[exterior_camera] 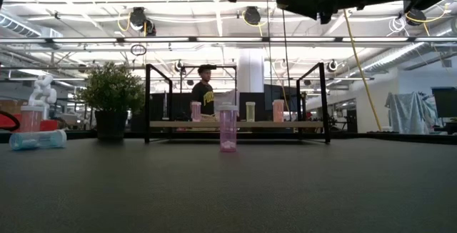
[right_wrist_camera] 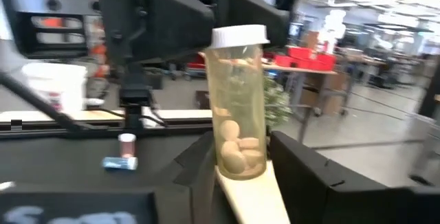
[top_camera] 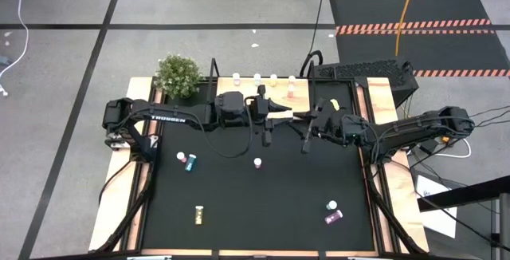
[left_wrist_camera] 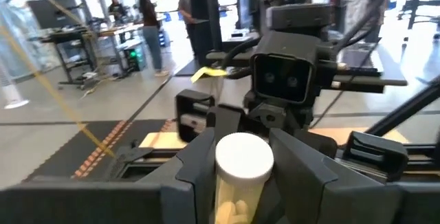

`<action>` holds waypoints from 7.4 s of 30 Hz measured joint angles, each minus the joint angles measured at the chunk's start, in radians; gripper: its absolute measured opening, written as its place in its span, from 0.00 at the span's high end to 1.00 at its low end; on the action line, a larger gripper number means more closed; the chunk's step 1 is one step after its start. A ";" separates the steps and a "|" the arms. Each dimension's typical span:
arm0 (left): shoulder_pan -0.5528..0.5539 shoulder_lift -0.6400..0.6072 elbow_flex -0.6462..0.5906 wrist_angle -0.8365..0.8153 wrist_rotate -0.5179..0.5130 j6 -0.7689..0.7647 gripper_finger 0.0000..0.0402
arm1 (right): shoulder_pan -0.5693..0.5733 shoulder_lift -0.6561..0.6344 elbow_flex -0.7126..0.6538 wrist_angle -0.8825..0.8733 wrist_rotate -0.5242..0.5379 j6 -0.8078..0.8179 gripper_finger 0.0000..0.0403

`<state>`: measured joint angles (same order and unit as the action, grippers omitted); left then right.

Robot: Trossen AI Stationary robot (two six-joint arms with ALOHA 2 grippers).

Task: Pick and place medicine bottles onto shelf by color
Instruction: Put the top yellow pill bottle on the shelf aligned with the other yellow pill bottle, then put the right blue pill bottle on the shelf aligned with the other blue pill bottle

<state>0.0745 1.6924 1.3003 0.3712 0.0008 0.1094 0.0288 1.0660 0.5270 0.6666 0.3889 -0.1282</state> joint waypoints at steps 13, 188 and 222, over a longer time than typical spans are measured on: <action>0.128 -0.033 0.000 -0.007 -0.067 -0.018 0.68 | -0.015 -0.018 0.000 -0.041 0.064 0.053 0.34; 0.006 -0.643 -0.245 -1.281 -0.049 -0.529 0.31 | 0.326 0.510 0.570 -1.006 0.053 1.227 1.00; -0.067 -0.292 -0.657 -1.175 0.057 -0.891 0.31 | 0.254 0.509 0.570 -0.925 0.003 1.227 1.00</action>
<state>0.0071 1.4007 0.6434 -0.8035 0.0582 -0.7817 0.2832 1.5753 1.0966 -0.2584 0.3923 1.0984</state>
